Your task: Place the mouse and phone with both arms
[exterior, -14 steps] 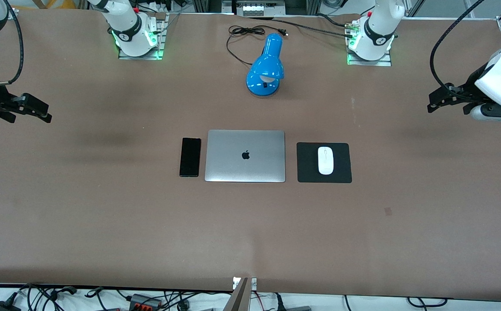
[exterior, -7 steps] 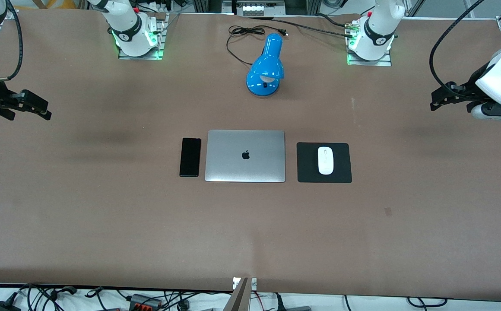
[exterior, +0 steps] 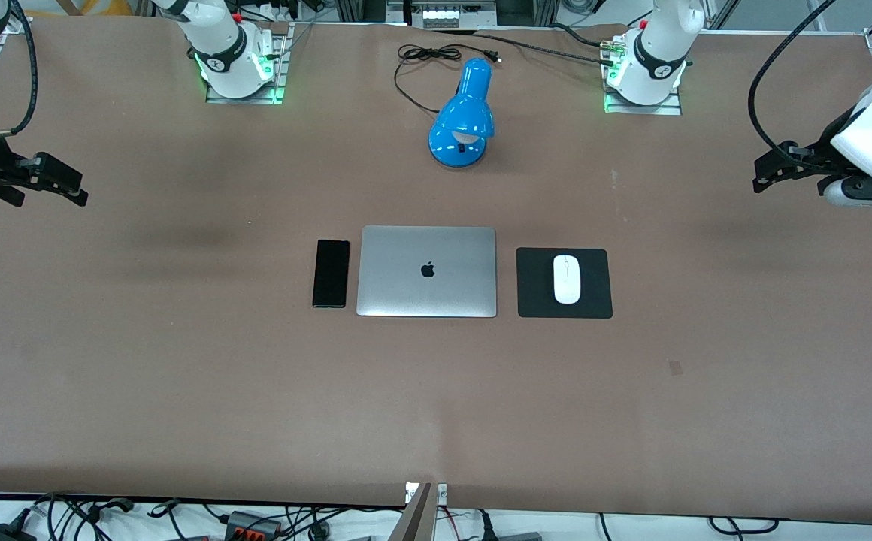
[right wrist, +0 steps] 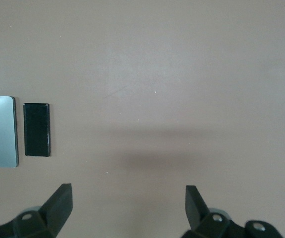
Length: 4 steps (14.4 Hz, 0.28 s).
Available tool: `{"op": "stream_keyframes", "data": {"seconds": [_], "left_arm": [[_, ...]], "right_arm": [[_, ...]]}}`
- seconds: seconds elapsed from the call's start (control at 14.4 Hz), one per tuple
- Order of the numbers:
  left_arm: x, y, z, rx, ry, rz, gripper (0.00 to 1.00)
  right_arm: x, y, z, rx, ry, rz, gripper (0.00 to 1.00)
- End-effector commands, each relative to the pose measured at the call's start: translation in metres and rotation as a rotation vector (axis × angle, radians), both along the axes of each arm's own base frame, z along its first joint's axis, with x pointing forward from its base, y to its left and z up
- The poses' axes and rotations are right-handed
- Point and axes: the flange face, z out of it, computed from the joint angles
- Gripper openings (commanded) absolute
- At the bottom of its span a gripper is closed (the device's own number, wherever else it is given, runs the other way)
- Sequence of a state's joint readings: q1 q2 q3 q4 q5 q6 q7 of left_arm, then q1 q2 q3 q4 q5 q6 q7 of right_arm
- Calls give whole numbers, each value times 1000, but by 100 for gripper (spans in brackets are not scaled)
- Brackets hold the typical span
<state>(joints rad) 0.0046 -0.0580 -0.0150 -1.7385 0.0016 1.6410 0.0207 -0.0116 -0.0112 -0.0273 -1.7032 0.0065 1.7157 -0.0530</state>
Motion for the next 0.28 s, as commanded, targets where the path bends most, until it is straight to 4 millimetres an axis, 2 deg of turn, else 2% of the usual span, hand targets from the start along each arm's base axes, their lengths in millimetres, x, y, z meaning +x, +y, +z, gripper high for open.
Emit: {"op": "stream_keyframes", "data": {"seconds": [0.0, 0.21], "left_arm": [[6, 5, 7, 17, -4, -7, 100], [9, 7, 2, 16, 5, -3, 100]], "right_arm": [[-7, 1, 4, -12, 0, 9, 100], [-8, 1, 5, -12, -2, 7, 100]]}}
